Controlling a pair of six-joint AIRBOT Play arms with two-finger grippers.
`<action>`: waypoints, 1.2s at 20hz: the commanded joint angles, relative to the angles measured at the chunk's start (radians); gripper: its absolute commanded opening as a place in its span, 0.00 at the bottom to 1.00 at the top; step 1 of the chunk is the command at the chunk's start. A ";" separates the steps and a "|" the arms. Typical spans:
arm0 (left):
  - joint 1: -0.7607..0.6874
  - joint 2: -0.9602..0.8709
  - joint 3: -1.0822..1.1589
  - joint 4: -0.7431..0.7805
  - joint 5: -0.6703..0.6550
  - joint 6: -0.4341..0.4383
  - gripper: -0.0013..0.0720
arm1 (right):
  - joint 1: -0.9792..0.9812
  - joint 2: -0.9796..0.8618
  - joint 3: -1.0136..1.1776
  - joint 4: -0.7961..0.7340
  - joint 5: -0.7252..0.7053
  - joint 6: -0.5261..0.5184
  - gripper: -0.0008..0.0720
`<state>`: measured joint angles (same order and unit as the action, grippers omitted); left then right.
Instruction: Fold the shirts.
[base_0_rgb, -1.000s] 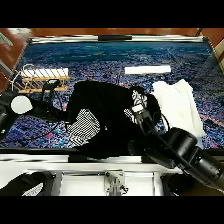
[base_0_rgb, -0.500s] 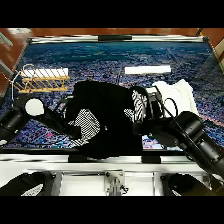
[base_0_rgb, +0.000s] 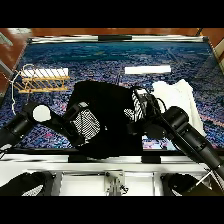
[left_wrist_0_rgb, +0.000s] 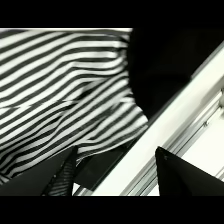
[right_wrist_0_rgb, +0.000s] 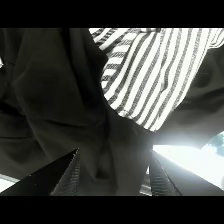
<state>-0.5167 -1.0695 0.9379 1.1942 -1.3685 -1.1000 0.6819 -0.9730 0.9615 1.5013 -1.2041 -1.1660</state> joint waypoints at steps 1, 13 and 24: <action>-0.057 0.001 -0.006 0.080 -0.053 0.226 0.77 | 0.000 -0.009 0.000 0.011 0.002 -0.010 0.76; -0.073 -0.107 -0.023 0.318 0.101 0.101 0.09 | 0.000 -0.009 0.000 0.013 0.010 -0.010 0.76; 0.501 0.274 -0.072 0.462 0.000 -0.378 0.10 | 0.000 -0.009 0.000 0.055 0.030 -0.010 0.76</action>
<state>-0.1574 -0.8505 0.8921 1.6531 -1.3273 -1.3548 0.6815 -0.9817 0.9615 1.5261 -1.1995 -1.1763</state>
